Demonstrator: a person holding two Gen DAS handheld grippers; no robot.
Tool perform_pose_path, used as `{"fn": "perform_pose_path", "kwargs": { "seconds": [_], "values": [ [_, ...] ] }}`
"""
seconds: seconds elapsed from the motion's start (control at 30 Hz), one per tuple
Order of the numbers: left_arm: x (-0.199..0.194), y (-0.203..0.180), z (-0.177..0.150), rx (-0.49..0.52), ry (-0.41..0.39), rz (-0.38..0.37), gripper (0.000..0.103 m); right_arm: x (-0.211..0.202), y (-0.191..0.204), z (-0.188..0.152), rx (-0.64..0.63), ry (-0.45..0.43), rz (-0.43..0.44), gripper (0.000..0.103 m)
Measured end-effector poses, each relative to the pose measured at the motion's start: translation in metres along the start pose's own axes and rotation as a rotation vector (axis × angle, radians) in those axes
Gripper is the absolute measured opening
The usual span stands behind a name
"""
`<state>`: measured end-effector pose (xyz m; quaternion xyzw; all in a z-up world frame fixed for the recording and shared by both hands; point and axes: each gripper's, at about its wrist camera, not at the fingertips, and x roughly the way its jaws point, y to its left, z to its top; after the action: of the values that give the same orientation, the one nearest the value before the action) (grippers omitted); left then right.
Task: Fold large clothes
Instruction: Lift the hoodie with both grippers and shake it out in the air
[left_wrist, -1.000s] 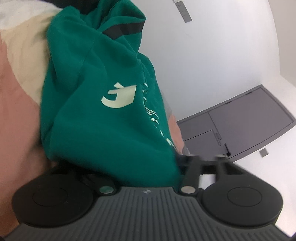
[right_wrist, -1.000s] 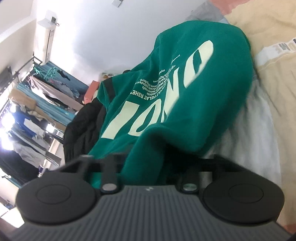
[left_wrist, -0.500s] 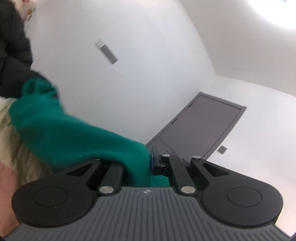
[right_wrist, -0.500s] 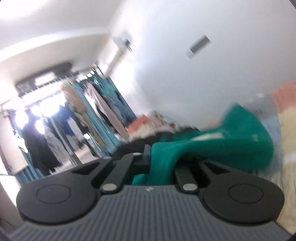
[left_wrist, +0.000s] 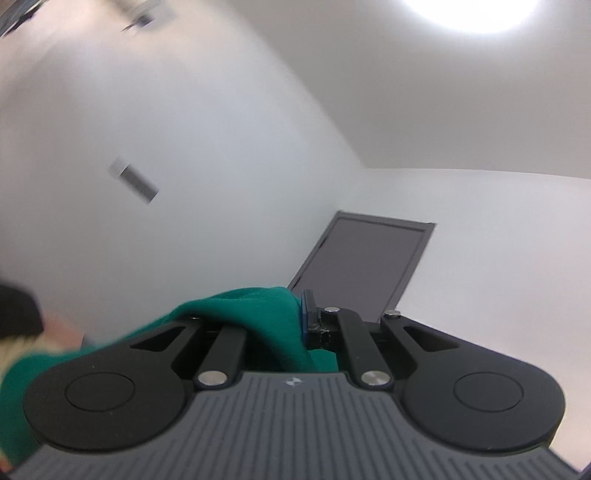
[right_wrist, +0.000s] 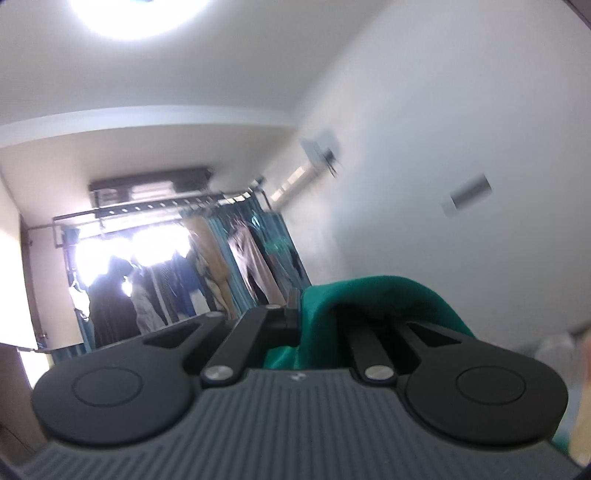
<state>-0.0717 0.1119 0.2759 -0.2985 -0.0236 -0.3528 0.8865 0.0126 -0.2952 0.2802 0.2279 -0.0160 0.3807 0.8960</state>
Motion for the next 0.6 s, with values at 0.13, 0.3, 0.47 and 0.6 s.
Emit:
{"fn": "perform_pose_path", "kwargs": {
  "seconds": [0.13,0.3,0.47,0.6],
  "values": [
    [0.014,-0.048,0.052,0.089,-0.015,0.006,0.009,0.005,0.032,0.058,-0.071,-0.072,0.021,0.006],
    [0.051,-0.059,0.090,0.114,0.022,0.038,0.009,0.033,0.037,0.100,-0.136,-0.081,-0.050,0.007],
    [0.108,0.011,0.058,0.083,0.093,0.110,0.009,0.064,-0.012,0.073,-0.129,-0.005,-0.162,0.007],
    [0.141,0.087,-0.001,0.039,0.175,0.179,0.009,0.075,-0.072,0.010,-0.110,0.057,-0.252,0.007]
  ]
}}
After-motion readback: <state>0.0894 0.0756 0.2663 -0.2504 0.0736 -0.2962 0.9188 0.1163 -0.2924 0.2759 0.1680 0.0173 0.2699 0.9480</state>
